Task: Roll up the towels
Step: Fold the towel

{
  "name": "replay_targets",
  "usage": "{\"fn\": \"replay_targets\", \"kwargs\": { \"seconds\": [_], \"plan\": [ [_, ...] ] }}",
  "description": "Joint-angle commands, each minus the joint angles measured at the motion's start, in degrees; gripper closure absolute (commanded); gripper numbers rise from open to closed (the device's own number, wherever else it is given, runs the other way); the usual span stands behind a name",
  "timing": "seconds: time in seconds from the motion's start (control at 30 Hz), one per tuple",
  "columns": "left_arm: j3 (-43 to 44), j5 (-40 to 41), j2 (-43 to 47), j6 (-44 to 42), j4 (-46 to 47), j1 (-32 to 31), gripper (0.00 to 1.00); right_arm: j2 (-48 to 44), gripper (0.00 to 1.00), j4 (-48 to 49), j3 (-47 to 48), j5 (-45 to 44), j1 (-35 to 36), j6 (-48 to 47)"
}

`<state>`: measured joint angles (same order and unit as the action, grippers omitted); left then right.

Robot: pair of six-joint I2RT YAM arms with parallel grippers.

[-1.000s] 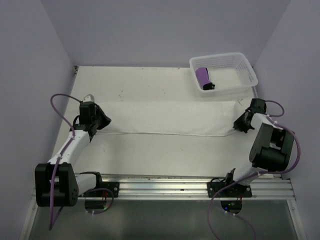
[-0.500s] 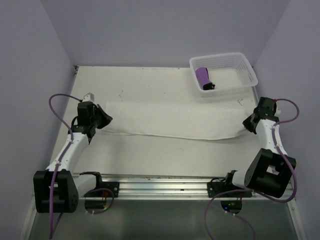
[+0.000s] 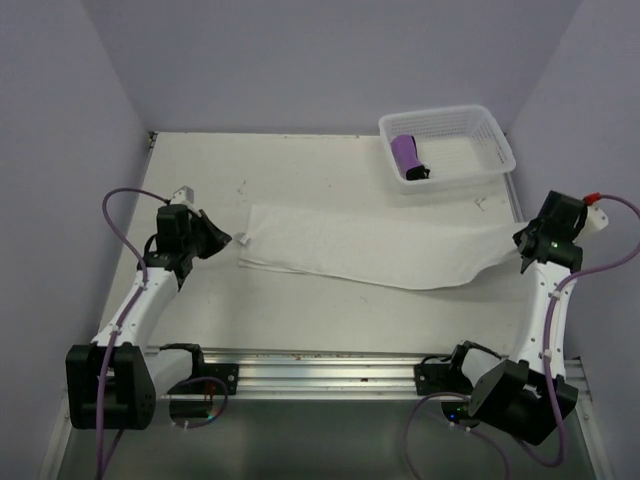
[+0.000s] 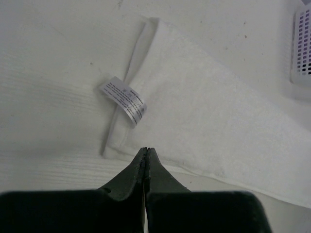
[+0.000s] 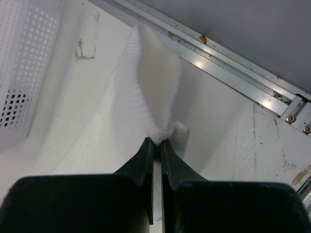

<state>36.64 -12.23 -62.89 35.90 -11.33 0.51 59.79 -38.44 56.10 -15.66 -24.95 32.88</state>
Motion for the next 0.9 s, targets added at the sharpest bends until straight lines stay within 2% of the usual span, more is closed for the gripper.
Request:
{"fn": "replay_targets", "kwargs": {
  "seconds": [0.0, 0.13, 0.33, 0.53, 0.63, 0.87],
  "plan": [
    [-0.7, -0.4, 1.3, -1.1, 1.2, -1.4, 1.0, -1.3, 1.0, -1.1, 4.7, -2.9, -0.7, 1.7],
    [-2.6, -1.5, 0.1, 0.0, 3.2, -1.4, 1.0, -0.6, 1.0, -2.5, 8.6, 0.9, -0.9, 1.7],
    [-4.7, -2.7, -4.8, 2.3, 7.2, -1.7, 1.0, -0.9, 1.0, 0.5, 9.0, 14.4, -0.9, 1.5],
    [-4.9, 0.7, -8.9, 3.4, 10.4, -4.7, 1.0, -2.0, 1.0, 4.2, 8.5, 25.1, 1.1, 1.8],
    [-5.3, 1.1, -11.4, 3.9, 12.5, -5.4, 1.0, -2.1, 1.0, 6.2, 8.8, 27.8, 4.9, 1.0],
    [-4.7, 3.1, -12.3, 3.9, 13.0, -5.8, 1.0, 1.9, 1.0, 11.0, 12.4, 30.2, 23.9, -4.8]
  ]
}}
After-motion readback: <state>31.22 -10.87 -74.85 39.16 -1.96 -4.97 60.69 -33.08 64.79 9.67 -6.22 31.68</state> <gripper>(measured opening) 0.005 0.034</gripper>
